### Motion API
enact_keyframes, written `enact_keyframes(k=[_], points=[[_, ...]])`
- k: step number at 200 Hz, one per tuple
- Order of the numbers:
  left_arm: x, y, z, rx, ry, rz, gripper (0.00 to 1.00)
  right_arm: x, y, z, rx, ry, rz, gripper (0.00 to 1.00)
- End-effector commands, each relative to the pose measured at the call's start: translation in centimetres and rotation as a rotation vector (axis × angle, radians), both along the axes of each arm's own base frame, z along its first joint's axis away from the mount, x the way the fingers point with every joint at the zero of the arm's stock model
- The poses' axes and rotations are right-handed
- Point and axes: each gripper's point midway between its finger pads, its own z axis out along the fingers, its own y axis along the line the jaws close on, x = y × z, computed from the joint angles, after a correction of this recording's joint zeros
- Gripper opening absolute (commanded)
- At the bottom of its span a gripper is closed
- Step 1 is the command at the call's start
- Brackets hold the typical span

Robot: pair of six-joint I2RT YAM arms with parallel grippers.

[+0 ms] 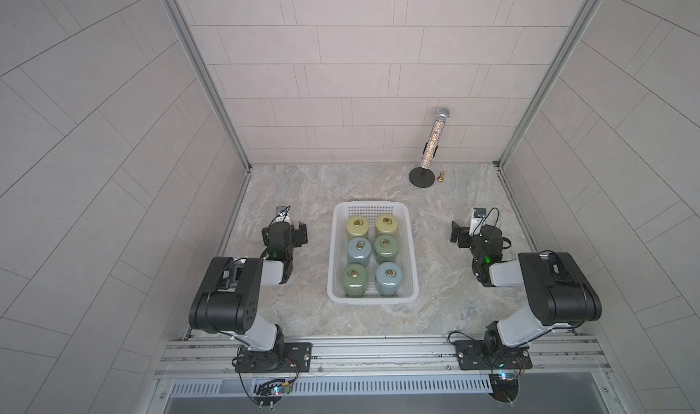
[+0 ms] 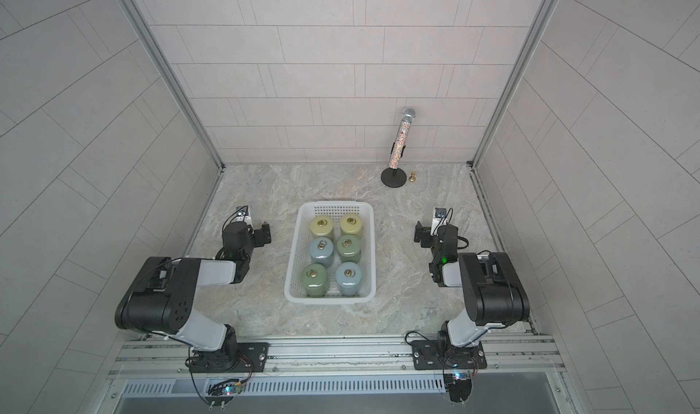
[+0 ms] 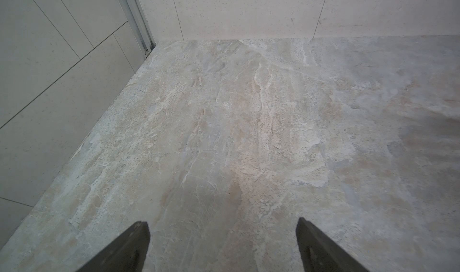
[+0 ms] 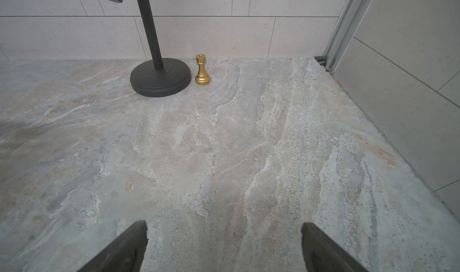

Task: Take the tea canister out of the basket
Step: Pick up the tea canister from the basket.

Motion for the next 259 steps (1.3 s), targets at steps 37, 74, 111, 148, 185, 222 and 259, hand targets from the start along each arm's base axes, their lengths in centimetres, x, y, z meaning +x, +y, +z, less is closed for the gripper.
enact_keyframes(k=[37, 74, 111, 148, 185, 222, 259], points=[[0.5, 0.2, 1.1, -0.001, -0.037, 0.015, 1.00, 0.4, 0.1, 0.7, -0.001, -0.015, 0.005, 1.00], [0.5, 1.0, 3.9, 0.007, -0.041, 0.059, 1.00, -0.1, -0.6, 2.5, -0.023, -0.027, -0.059, 1.00], [-0.6, 3.2, 9.5, -0.068, -0.048, 0.247, 1.00, -1.3, -2.9, 5.7, 0.051, 0.069, -0.249, 1.00], [-3.8, 4.8, 14.8, -0.182, 0.041, 0.448, 1.00, -3.4, -4.0, 10.1, 0.262, -0.004, -0.369, 1.00], [-5.4, 3.2, 16.4, -0.353, 0.055, 0.441, 1.00, -5.3, -3.9, 12.9, 0.512, -0.044, -0.456, 1.00], [-5.6, -0.3, 17.4, -0.401, 0.070, 0.306, 1.00, -4.5, -1.5, 14.9, 0.614, -0.042, -0.320, 1.00], [-5.5, -3.8, 16.9, -0.466, 0.139, 0.171, 1.00, -4.4, -0.1, 15.2, 0.634, 0.084, -0.279, 1.00]])
